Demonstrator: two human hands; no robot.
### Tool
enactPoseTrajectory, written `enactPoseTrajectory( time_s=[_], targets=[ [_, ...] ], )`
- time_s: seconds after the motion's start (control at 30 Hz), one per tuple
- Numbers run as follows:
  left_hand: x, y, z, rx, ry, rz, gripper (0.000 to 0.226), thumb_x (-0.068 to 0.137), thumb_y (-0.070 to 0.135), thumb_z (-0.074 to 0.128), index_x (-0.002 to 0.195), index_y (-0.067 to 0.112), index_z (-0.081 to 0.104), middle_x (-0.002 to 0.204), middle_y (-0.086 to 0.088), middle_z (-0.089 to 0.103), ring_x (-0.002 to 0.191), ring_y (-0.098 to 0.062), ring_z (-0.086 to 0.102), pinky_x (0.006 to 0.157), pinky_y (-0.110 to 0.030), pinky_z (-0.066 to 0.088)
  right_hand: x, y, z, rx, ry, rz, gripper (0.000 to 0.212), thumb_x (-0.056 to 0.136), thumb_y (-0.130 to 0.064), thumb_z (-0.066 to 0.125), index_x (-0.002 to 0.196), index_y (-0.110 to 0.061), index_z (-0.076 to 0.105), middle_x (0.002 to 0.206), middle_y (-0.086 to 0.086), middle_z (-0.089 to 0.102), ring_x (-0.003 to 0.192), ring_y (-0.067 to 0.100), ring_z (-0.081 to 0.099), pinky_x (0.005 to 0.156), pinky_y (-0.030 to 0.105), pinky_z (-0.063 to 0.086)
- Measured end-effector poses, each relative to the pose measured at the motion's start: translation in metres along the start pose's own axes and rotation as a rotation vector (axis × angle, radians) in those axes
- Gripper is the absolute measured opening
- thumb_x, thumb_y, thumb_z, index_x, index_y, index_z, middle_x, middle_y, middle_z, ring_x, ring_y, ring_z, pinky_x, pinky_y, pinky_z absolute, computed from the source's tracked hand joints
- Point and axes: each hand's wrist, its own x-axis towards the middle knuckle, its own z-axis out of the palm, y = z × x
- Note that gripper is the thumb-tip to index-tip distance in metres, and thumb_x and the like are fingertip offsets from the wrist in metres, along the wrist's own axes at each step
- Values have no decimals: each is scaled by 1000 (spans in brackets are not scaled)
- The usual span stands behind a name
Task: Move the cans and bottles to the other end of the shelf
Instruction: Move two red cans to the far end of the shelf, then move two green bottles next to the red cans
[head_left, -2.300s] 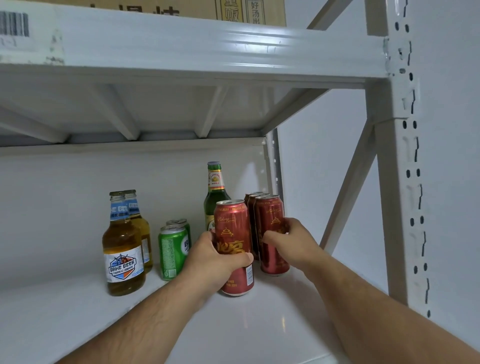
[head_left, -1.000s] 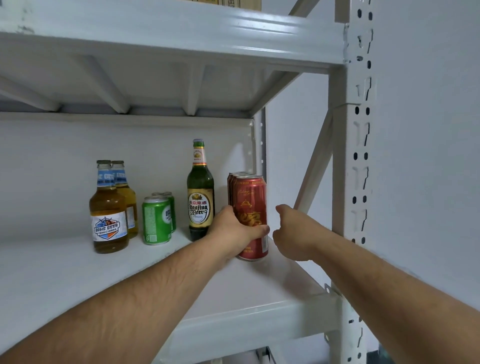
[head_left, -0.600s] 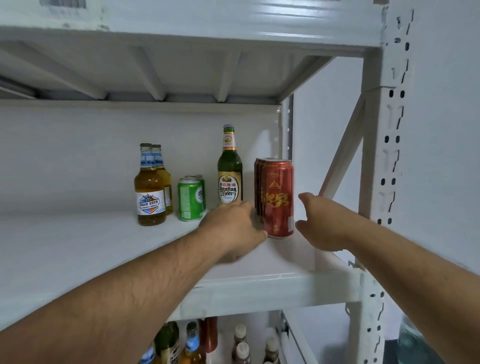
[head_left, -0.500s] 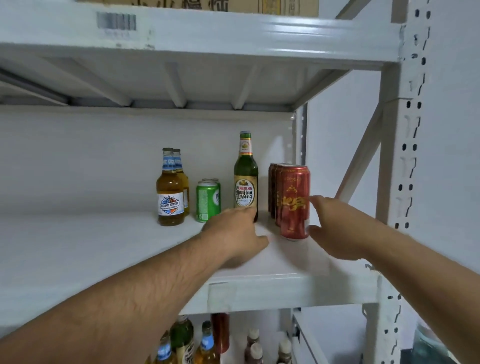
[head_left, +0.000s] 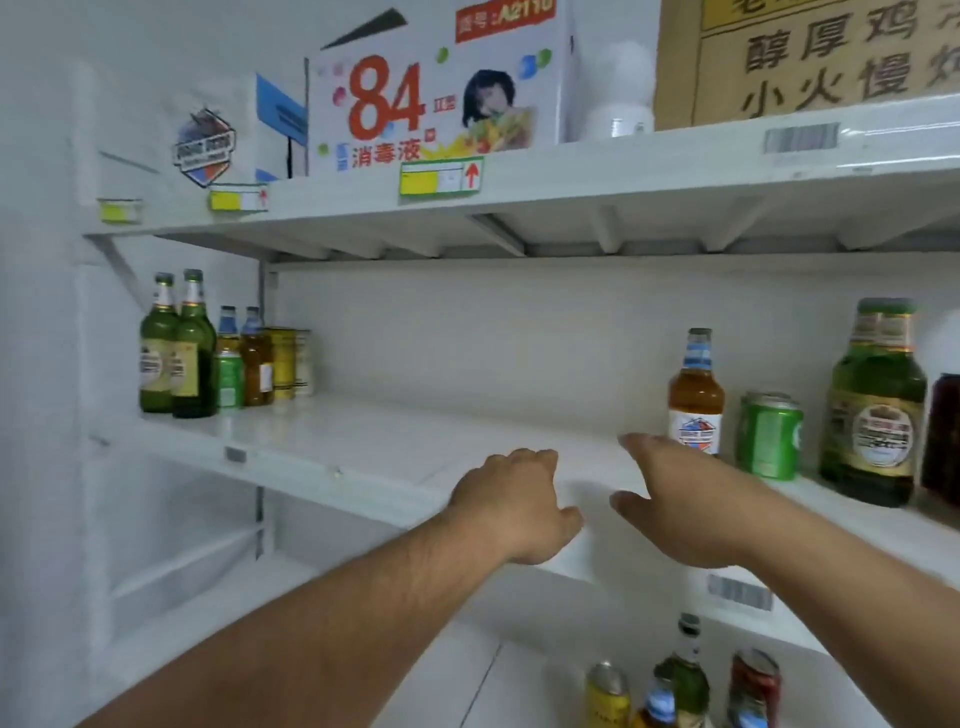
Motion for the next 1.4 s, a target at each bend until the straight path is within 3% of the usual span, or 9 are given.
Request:
enactPoseTrajectory(
  time_s=[0.37, 0.7, 1.1, 1.3, 1.4],
  targets=[
    [-75, -194, -57, 15, 106, -371, 77, 97, 57, 53, 163, 29, 24, 166, 3, 33, 147, -24, 41, 114, -39, 42, 78, -199, 44, 64, -43, -282, 60, 101, -46, 46, 150, -14, 34, 150, 7, 46, 133, 29, 48, 104, 42, 45],
    [-68, -310, -81, -34, 205, -597, 77, 96, 56, 57, 162, 30, 27, 165, 6, 37, 145, -21, 43, 112, -38, 45, 155, -303, 66, 143, -32, -434, 66, 101, -47, 49, 154, -14, 30, 152, 8, 44, 135, 29, 47, 107, 40, 44],
    [-17, -408, -110, -15, 304, -689, 73, 97, 52, 58, 160, 25, 32, 158, 1, 46, 138, -24, 51, 110, -39, 47, 251, -377, 93, 286, 2, -531, 55, 96, -49, 58, 140, -18, 46, 130, 3, 59, 112, 24, 58, 92, 36, 52],
    [0, -465, -125, -80, 351, -656, 64, 100, 44, 59, 156, 23, 38, 154, 0, 52, 134, -23, 54, 95, -27, 42, 276, -412, 103, 336, 29, -572, 42, 97, -44, 59, 134, -25, 52, 116, -2, 63, 96, 17, 57, 82, 31, 50],
    [16, -505, -134, -121, 357, -629, 63, 100, 43, 61, 155, 22, 39, 154, -2, 52, 134, -23, 54, 93, -28, 41, 298, -436, 111, 355, 68, -525, 44, 93, -49, 62, 128, -24, 54, 110, -2, 64, 96, 18, 62, 84, 36, 56]
  ],
)
